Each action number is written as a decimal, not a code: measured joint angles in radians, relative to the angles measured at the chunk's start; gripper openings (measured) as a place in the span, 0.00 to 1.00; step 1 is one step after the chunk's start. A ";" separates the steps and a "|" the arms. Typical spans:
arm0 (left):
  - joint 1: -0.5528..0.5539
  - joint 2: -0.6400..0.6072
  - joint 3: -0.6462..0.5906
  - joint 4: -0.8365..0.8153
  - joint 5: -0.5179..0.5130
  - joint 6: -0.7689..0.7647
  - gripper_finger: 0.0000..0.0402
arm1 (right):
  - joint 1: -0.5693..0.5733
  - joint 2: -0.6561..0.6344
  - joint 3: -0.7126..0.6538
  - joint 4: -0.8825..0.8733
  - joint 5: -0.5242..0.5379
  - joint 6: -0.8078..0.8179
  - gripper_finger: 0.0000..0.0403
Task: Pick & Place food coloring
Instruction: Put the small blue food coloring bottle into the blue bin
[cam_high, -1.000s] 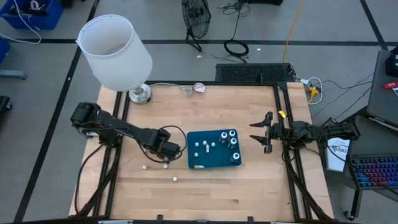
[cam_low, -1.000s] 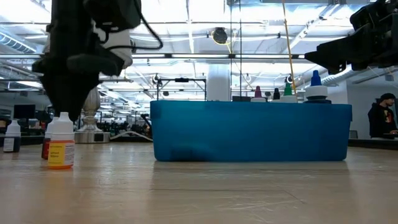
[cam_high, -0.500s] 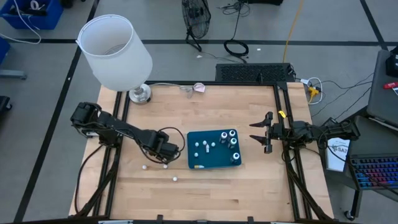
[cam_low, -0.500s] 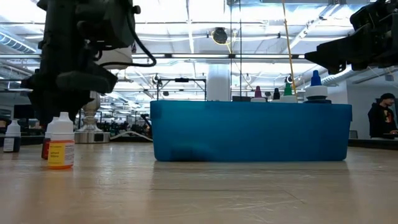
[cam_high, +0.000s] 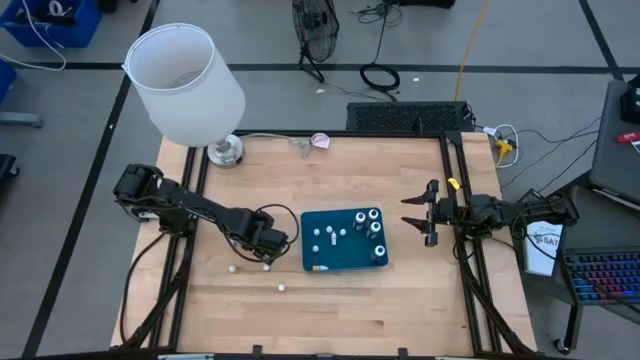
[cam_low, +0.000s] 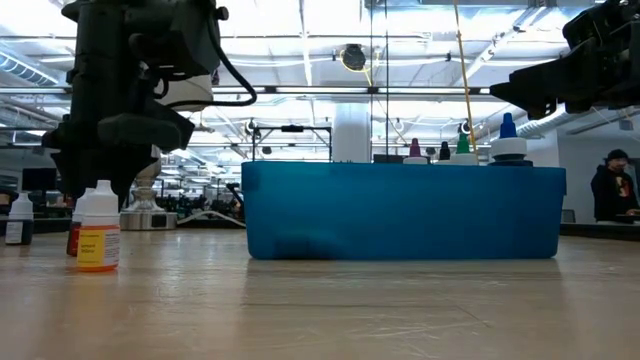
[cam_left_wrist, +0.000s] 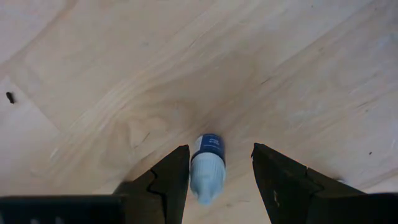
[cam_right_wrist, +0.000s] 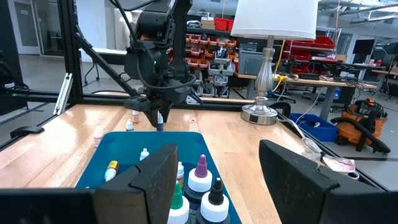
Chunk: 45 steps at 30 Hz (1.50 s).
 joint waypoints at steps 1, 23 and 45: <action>0.000 0.000 0.000 0.000 0.000 0.000 0.45 | 0.000 0.000 0.000 0.000 0.000 0.000 0.53; 0.000 0.000 0.000 -0.007 0.018 0.019 0.45 | 0.000 0.000 0.000 0.000 0.000 0.000 0.53; 0.000 0.001 0.042 -0.034 -0.036 0.110 0.16 | 0.000 0.000 0.000 0.000 0.000 0.000 0.53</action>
